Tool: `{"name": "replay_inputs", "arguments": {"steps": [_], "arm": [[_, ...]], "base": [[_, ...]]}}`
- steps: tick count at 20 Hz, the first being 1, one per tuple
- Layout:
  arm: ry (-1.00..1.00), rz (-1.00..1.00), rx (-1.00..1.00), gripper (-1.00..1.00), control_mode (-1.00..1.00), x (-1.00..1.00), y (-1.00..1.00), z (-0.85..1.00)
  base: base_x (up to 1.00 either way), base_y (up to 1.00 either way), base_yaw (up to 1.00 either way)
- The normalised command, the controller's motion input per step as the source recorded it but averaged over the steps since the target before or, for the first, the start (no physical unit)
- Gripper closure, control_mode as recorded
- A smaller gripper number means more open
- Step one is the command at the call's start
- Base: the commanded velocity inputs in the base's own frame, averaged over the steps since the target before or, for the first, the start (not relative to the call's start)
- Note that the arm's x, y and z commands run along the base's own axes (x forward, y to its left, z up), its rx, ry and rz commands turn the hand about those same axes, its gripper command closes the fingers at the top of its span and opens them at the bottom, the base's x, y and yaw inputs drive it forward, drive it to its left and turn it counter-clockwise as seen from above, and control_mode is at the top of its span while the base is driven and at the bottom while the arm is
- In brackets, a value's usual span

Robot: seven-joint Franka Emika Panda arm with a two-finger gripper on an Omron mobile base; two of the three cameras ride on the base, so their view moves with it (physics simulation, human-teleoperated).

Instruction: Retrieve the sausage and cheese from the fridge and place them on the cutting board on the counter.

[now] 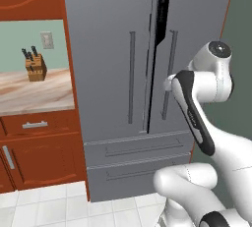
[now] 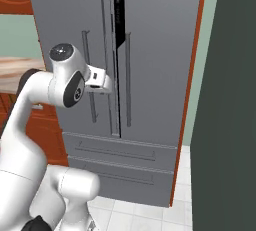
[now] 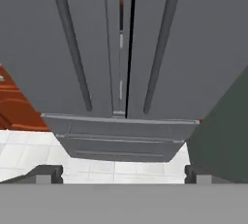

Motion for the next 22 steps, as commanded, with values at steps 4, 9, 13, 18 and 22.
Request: {"name": "replay_inputs", "arguments": {"steps": [4, 9, 13, 18, 22], "arm": [[-0.25, -0.07, 0.03, -1.0, -1.0, 0.0, -0.69, 0.02], [-0.16, -0.08, 0.01, -1.0, -1.0, 0.43, -0.41, -0.07], [-0.04, -0.02, 0.0, -1.0, -1.0, 0.53, -0.03, -0.06], [0.0, 0.0, 0.02, -1.0, -1.0, 0.27, 0.0, 0.0], [0.01, 0.0, 0.04, -1.0, -1.0, 0.62, 0.0, 0.0]], "base": [[0.0, 0.0, 0.0], [0.0, 0.0, 0.0], [0.0, 0.0, 0.0], [0.0, 0.0, 0.0], [0.0, 0.0, 0.0]]}}
